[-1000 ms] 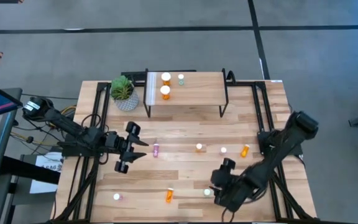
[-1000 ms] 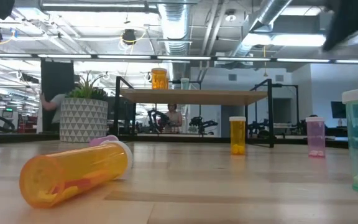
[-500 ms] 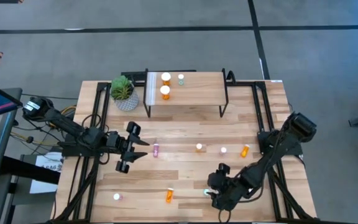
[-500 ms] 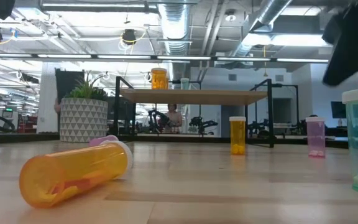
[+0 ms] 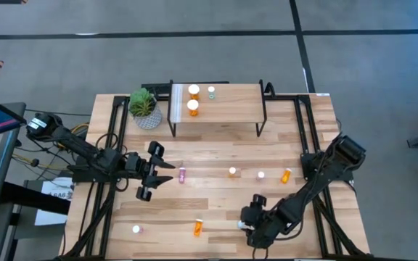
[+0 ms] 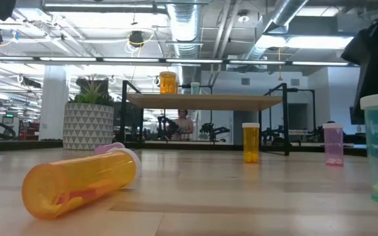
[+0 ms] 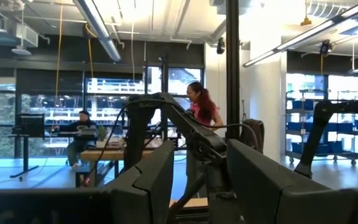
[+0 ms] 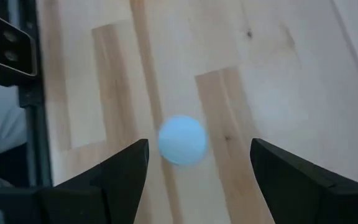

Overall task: Pick and place medicine bottles onto shelf by color
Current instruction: Put the blue pill bottle on the shelf aligned with the other blue pill bottle

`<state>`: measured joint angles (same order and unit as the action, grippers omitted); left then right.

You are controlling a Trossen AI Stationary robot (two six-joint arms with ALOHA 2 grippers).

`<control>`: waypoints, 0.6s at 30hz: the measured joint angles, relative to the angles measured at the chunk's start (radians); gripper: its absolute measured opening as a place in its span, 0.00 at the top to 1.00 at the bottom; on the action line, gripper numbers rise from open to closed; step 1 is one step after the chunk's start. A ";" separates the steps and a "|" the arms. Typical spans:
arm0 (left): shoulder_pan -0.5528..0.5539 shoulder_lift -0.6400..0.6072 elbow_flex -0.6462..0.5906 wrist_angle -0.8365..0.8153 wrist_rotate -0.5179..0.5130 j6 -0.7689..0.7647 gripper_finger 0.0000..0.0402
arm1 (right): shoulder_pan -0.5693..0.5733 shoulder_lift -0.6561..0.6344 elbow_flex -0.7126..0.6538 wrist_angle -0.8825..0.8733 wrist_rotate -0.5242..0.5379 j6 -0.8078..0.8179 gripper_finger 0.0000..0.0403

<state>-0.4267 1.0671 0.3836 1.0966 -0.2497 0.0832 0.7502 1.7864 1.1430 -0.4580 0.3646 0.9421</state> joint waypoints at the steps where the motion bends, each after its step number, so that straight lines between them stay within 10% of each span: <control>1: 0.000 0.000 0.000 0.001 0.000 -0.009 0.65 | 0.000 0.002 0.000 0.003 -0.001 0.000 0.25; 18: 0.000 0.000 0.000 0.008 0.002 -0.027 0.65 | 0.002 0.003 0.000 0.031 0.001 -0.008 0.36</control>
<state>-0.4267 1.0668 0.3836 1.1049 -0.2474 0.0563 0.7517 1.7897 1.1431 -0.4266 0.3653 0.9344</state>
